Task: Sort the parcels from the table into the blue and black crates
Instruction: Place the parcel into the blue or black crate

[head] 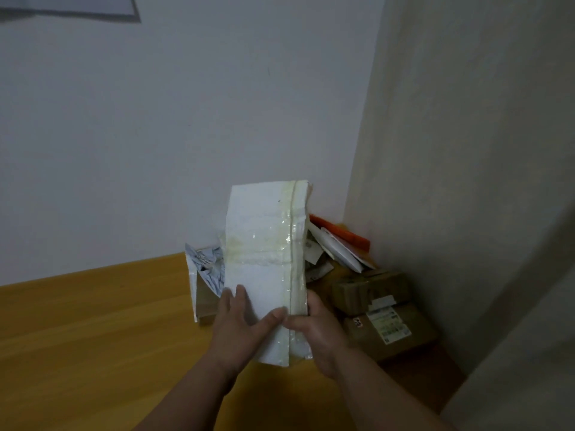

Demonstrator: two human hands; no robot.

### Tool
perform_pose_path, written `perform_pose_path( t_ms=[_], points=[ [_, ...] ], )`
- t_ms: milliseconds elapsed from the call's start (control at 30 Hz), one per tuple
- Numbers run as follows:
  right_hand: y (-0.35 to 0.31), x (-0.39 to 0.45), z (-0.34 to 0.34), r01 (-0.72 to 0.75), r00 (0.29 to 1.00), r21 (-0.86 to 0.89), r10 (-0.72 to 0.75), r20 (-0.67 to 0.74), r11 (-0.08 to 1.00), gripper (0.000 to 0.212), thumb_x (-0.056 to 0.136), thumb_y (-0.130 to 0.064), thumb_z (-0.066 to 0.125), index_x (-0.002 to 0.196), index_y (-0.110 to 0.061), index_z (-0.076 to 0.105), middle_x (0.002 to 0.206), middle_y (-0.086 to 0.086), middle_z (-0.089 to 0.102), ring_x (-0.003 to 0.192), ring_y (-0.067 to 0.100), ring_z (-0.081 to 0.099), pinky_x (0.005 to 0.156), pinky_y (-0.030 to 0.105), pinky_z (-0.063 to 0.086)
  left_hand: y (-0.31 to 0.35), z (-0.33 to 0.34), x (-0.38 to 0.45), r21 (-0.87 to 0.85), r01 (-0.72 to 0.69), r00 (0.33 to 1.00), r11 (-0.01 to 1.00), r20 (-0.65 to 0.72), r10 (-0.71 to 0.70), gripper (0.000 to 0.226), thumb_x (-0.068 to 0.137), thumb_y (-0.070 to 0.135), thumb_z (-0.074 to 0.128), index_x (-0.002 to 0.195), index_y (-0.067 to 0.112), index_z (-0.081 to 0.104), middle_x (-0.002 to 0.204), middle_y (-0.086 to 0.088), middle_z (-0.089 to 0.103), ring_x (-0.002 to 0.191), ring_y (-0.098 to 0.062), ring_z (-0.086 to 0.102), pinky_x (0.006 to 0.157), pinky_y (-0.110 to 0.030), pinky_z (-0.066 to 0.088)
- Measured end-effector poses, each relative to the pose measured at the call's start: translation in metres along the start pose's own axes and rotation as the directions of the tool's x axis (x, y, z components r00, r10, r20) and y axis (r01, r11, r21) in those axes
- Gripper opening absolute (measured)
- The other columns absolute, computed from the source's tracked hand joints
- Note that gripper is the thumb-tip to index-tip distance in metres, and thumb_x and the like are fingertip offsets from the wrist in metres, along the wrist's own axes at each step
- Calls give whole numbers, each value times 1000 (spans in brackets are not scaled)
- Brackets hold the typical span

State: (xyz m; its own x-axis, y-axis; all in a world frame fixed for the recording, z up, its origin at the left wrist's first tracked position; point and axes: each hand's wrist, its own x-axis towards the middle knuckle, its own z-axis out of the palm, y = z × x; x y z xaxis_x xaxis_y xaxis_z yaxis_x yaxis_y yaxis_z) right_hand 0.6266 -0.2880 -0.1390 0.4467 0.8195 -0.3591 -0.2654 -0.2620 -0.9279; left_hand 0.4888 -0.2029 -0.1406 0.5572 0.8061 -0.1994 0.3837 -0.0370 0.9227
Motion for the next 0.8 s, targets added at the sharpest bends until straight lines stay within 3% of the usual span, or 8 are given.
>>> perform_pose_path(
  t_ms=[167,300,433,533,600,667,733,800],
  points=[
    [-1,1,37,35,996,-77,-29,87,996,54,83,-7,74,128,-27,52,122,1,67,110,22,66,93,46,56,1,-22,-4,-286,-7,995,958,92,35,86,65,71,75,137,37,42,136,6,55,119,-13,58,92,-35,55],
    [-2,-2,80,66,993,-71,-59,102,995,46,82,-7,76,120,-27,58,112,-2,73,105,18,69,94,47,55,-2,-61,-13,-400,-21,992,916,109,70,45,82,39,73,120,40,51,114,12,69,96,1,67,71,-16,54],
    [0,-8,137,102,975,-167,-65,213,981,46,83,-11,74,120,-36,62,113,-10,72,106,10,67,96,44,54,-15,-109,-24,-481,81,995,873,88,-44,45,75,44,74,114,33,55,108,4,72,91,-9,71,68,-23,55],
    [-1,-16,179,97,949,-189,-34,313,977,34,81,-16,73,107,-37,69,105,-15,72,99,4,67,87,29,56,-37,-146,-30,-583,121,993,803,61,-106,35,87,34,68,118,20,59,102,-6,75,90,-22,73,66,-34,57],
    [2,-17,198,84,969,-129,-51,240,988,31,75,-24,73,106,-27,75,106,-7,74,100,11,68,77,20,54,-57,-169,-32,-666,167,983,727,52,-178,41,86,32,68,124,20,58,108,-9,73,97,-31,71,73,-42,58],
    [7,-12,205,94,995,-138,-89,43,986,28,82,-23,73,110,-19,73,109,-5,70,97,10,65,66,13,49,-73,-183,-34,-745,209,969,633,69,-238,48,83,28,69,129,20,56,115,-12,71,106,-37,67,87,-56,55],
    [15,-7,209,72,986,-186,-99,-137,980,29,90,-17,67,118,-17,64,106,-8,62,91,2,57,62,16,44,-87,-195,-39,-785,246,956,568,100,-275,45,88,20,67,130,18,53,118,-13,69,108,-39,65,91,-61,51],
    [22,-4,207,26,978,-114,-49,-201,993,35,90,-17,67,122,-22,53,106,-9,55,88,2,51,66,20,41,-98,-203,-44,-803,271,947,531,125,-296,46,89,15,66,132,17,51,120,-14,68,109,-40,64,91,-59,52]
  ],
)
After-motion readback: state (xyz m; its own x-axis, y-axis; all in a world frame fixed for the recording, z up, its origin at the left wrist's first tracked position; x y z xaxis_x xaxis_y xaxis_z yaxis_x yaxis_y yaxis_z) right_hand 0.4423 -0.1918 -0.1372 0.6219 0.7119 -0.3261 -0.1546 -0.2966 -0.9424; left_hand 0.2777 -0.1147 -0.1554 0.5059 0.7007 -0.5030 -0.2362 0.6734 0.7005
